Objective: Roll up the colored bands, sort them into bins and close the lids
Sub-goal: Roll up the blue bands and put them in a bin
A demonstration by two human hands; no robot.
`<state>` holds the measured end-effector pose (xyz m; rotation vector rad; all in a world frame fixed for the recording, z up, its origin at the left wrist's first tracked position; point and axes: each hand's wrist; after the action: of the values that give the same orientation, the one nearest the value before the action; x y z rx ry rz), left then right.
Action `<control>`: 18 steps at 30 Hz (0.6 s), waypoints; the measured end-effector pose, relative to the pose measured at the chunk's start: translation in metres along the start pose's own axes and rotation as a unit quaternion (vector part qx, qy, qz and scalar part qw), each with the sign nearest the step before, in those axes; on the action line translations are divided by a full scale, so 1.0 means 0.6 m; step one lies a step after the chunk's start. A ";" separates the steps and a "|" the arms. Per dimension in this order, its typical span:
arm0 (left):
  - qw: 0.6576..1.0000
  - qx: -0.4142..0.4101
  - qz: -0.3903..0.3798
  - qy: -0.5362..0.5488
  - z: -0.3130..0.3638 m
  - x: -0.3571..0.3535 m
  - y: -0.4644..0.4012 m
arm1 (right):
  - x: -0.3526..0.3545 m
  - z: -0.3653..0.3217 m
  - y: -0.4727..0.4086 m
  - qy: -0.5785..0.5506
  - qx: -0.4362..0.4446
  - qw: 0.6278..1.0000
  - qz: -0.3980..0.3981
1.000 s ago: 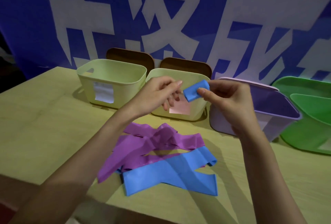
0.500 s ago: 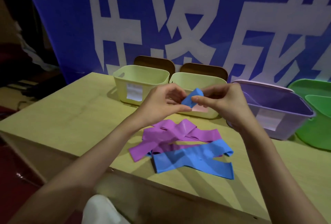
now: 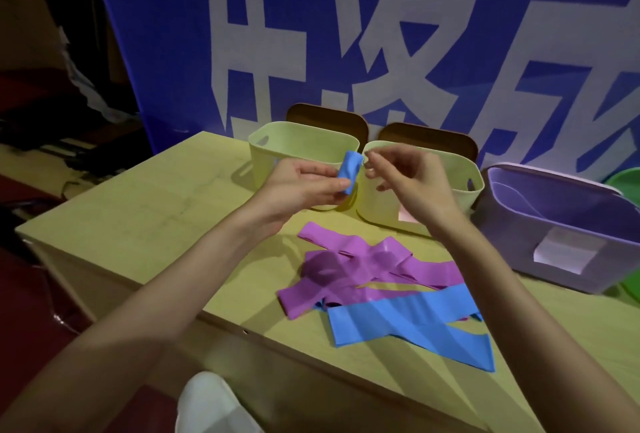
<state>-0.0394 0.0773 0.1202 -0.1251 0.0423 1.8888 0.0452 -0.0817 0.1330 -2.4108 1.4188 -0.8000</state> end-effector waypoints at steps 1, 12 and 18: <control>0.999 0.020 -0.006 0.041 -0.002 0.009 -0.008 | -0.005 0.006 -0.008 0.022 0.034 0.999 -0.010; 0.963 0.171 -0.083 0.192 -0.007 0.081 -0.090 | -0.067 0.056 -0.112 0.127 0.196 0.966 -0.109; 0.962 0.181 -0.099 0.181 0.004 0.107 -0.146 | -0.078 0.069 -0.178 0.134 0.196 0.964 -0.118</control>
<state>0.0236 0.1661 0.1183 -0.2149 0.6015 1.6092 0.1288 0.0095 0.1317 -2.2418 0.9397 -1.3660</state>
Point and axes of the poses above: each hand's wrist, its own y-axis away from the middle knuckle, its own x-axis out of the back of the hand, z = x × y, and after that the axes turned 2 degrees about x, right-handed
